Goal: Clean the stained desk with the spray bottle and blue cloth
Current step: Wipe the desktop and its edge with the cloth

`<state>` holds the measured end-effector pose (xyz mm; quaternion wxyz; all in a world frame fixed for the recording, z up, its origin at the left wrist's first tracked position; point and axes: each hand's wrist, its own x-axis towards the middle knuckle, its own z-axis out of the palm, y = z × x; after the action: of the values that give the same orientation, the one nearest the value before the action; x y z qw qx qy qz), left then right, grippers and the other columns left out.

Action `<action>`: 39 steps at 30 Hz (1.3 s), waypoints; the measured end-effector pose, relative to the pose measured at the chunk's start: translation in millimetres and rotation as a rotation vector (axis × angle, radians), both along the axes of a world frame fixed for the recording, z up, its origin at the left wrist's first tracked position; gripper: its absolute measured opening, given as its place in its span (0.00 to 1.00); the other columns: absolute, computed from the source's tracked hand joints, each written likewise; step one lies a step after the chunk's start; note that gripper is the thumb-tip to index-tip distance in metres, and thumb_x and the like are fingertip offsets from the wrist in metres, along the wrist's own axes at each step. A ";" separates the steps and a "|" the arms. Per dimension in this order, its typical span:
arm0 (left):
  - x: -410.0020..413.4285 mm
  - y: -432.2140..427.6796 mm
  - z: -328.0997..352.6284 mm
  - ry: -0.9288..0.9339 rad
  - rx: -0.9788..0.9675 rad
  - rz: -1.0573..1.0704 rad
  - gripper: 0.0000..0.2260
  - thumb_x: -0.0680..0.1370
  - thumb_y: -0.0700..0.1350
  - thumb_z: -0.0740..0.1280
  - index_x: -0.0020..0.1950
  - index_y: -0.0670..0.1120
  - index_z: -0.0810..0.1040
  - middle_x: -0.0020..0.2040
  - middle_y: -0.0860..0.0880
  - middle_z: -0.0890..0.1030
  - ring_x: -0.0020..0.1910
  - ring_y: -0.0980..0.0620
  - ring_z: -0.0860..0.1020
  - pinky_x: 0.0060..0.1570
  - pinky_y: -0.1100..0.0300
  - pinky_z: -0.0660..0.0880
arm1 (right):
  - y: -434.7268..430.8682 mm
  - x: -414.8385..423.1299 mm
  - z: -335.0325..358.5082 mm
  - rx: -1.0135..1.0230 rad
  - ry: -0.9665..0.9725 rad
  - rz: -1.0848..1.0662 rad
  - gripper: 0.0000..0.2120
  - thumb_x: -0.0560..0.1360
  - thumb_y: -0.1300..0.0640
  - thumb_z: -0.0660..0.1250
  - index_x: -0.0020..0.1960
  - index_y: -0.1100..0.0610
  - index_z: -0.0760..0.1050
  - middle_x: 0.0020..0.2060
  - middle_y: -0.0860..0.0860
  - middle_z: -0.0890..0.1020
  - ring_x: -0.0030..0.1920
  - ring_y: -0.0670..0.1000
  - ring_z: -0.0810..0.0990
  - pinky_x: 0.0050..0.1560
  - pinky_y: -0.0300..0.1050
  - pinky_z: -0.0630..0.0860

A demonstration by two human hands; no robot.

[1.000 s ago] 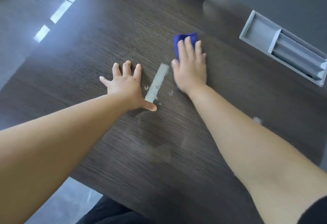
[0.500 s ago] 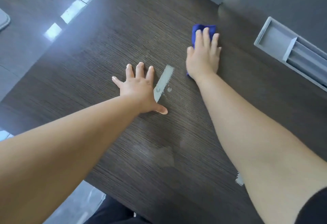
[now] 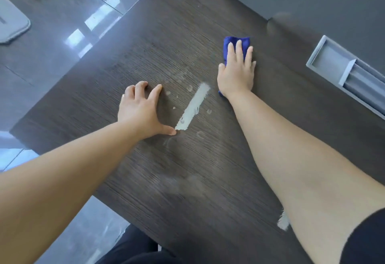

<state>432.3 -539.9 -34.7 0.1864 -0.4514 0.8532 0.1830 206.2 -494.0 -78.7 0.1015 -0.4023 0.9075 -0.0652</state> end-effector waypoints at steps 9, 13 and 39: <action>2.5 -2.1 -5.4 0.016 0.005 0.005 0.55 0.57 0.69 0.74 0.77 0.54 0.51 0.75 0.46 0.53 0.73 0.42 0.51 0.71 0.45 0.58 | 74.4 -24.1 2.7 -0.016 -0.107 0.630 0.25 0.77 0.54 0.52 0.75 0.52 0.60 0.75 0.48 0.58 0.76 0.55 0.50 0.73 0.64 0.47; 2.2 -2.6 -5.6 0.007 0.000 0.000 0.56 0.56 0.69 0.74 0.76 0.54 0.52 0.74 0.46 0.54 0.72 0.42 0.51 0.71 0.44 0.59 | 14.8 -29.5 0.1 -0.003 0.006 0.096 0.26 0.80 0.56 0.54 0.76 0.54 0.54 0.77 0.51 0.54 0.76 0.58 0.48 0.73 0.61 0.49; 128.8 4.5 7.7 0.265 0.070 -0.053 0.21 0.78 0.44 0.61 0.72 0.50 0.65 0.70 0.48 0.65 0.71 0.43 0.57 0.68 0.51 0.61 | 120.6 161.2 -0.4 -0.008 -0.031 0.805 0.25 0.78 0.49 0.53 0.74 0.52 0.61 0.74 0.48 0.59 0.75 0.57 0.56 0.70 0.64 0.51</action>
<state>561.2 -535.4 -27.0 0.0926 -0.3940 0.8751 0.2655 367.3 -373.3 -79.1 0.1311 -0.7250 0.6755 -0.0297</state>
